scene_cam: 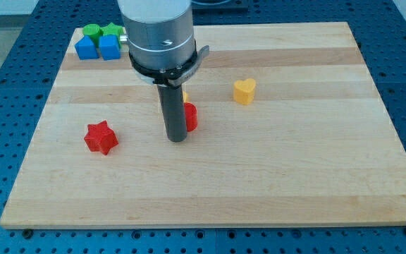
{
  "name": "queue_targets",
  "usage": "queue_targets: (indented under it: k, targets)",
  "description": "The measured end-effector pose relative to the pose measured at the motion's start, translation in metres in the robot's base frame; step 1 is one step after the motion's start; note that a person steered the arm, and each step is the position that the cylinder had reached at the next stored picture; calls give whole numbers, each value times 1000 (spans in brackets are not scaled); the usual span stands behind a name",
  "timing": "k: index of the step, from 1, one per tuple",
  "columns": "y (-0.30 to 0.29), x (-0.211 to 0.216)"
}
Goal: Place the red star left to the yellow hexagon
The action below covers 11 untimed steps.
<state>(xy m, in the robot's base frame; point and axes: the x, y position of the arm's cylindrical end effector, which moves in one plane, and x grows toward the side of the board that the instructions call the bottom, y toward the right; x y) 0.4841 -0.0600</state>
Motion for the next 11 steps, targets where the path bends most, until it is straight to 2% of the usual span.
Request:
queue_targets:
  k: [1,2,3,4,5,7,8,9,10,11]
  targets:
    - [-31,57]
    - [-110,66]
    - [-145,48]
    - [-145,21]
    - [-144,13]
    - [-71,3]
    - [-56,-25]
    - [-57,-40]
    - [-115,-11]
    - [-146,-34]
